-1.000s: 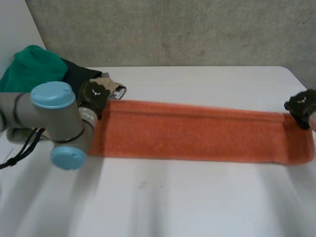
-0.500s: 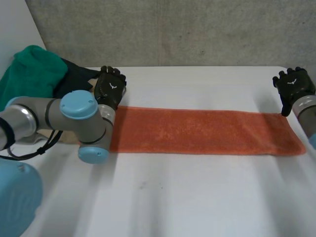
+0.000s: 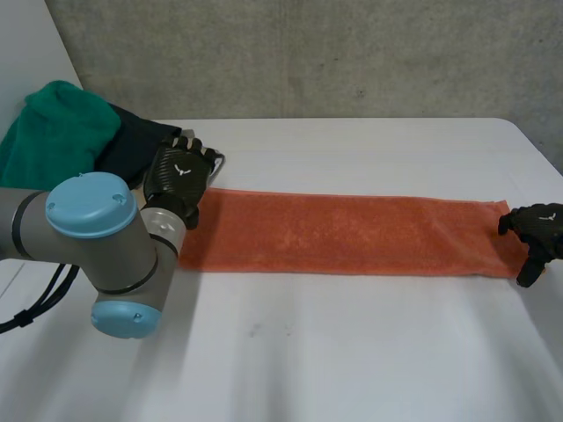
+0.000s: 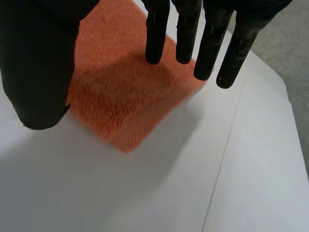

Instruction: Fold the laundry.

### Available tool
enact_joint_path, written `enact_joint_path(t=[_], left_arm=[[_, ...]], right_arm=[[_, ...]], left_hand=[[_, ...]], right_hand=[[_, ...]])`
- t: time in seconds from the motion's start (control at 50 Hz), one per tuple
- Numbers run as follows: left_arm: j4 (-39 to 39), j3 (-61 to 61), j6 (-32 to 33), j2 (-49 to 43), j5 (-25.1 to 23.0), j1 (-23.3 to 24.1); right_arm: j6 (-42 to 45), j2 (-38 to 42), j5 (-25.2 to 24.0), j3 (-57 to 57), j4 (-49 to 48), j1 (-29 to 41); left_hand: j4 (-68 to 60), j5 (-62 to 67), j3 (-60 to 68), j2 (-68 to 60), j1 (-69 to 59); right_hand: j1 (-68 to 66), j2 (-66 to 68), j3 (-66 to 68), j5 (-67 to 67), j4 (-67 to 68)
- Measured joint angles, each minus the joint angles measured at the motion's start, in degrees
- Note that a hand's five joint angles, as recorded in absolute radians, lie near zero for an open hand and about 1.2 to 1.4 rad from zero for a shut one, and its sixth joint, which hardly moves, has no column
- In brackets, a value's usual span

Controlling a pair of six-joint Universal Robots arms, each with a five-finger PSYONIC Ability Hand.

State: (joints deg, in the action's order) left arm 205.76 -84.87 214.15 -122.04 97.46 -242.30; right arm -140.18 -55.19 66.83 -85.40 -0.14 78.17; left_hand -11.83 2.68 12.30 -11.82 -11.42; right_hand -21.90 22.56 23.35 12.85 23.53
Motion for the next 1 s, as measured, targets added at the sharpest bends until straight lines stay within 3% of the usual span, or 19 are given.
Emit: enact_joint_path(t=[0.08,0.1,0.14,0.18,0.22,0.46,0.6,0.66,0.7,0.74,0.82,1.0], left_arm=[[0.0,0.1,0.0,0.0,0.0,-0.1],[0.0,0.2,0.0,-0.1,0.0,-0.1],[0.0,0.2,0.0,0.0,0.0,-0.1],[0.0,0.2,0.0,0.0,0.0,-0.1],[0.0,0.2,0.0,0.4,0.1,-0.1],[0.0,-2.6,0.0,5.5,0.2,-0.2],[0.0,-4.8,0.0,7.8,0.1,-0.5],[0.0,-5.5,0.0,8.4,0.1,-0.6],[0.0,-6.0,0.0,8.9,0.1,-0.6],[0.0,-6.4,0.0,9.3,0.1,-0.6],[0.1,-6.9,-0.1,10.0,0.1,-0.5],[0.0,-7.7,-1.4,10.5,0.0,-0.1]], right_arm=[[0.2,2.4,0.1,0.8,-1.4,-0.2],[0.3,3.2,0.1,1.3,-1.6,-0.2],[0.4,3.9,0.3,1.9,-1.9,-0.3],[0.3,4.1,0.3,2.0,-1.9,-0.3],[0.2,4.6,0.8,2.9,-2.8,-1.3],[2.0,-0.1,1.3,4.8,-6.4,-11.3],[9.2,-0.6,2.0,6.7,-6.3,-15.3],[10.6,-1.1,2.5,6.9,-6.2,-15.1],[10.6,-1.7,2.7,6.8,-6.0,-14.0],[9.8,-2.5,2.7,6.4,-5.6,-12.3],[6.0,-4.0,1.4,4.7,-4.9,-8.7],[-0.1,-3.8,-7.9,-0.8,-3.9,-6.0]], left_hand=[[0.0,0.0,0.0,0.0,0.0],[0.0,0.0,0.0,0.0,0.0],[0.0,0.0,0.0,0.0,0.0],[0.0,0.0,0.0,0.0,0.0],[0.0,0.0,0.0,0.0,0.0],[0.0,0.0,0.0,0.0,0.0],[0.0,0.0,0.0,0.0,0.0],[0.0,0.0,0.0,0.0,0.0],[0.0,0.0,0.0,0.0,0.0],[0.0,0.0,0.0,0.0,0.0],[0.0,0.0,0.0,0.0,0.0],[0.0,0.0,0.0,0.0,0.0]], right_hand=[[-3.0,3.6,3.1,2.8,3.2],[-7.8,8.9,8.4,6.7,7.4],[-18.0,29.9,28.8,21.1,28.8],[-18.0,29.9,28.8,21.1,28.8],[-18.5,44.5,44.3,25.4,44.3],[-18.5,45.0,44.4,25.4,44.5],[-18.5,45.0,44.4,25.4,44.5],[-18.5,45.0,44.4,25.4,44.5],[-20.8,39.2,38.5,25.9,39.2],[-18.7,23.4,22.9,21.7,22.7],[-16.9,19.6,18.5,19.7,18.2],[-11.3,13.0,12.0,12.8,12.0]])
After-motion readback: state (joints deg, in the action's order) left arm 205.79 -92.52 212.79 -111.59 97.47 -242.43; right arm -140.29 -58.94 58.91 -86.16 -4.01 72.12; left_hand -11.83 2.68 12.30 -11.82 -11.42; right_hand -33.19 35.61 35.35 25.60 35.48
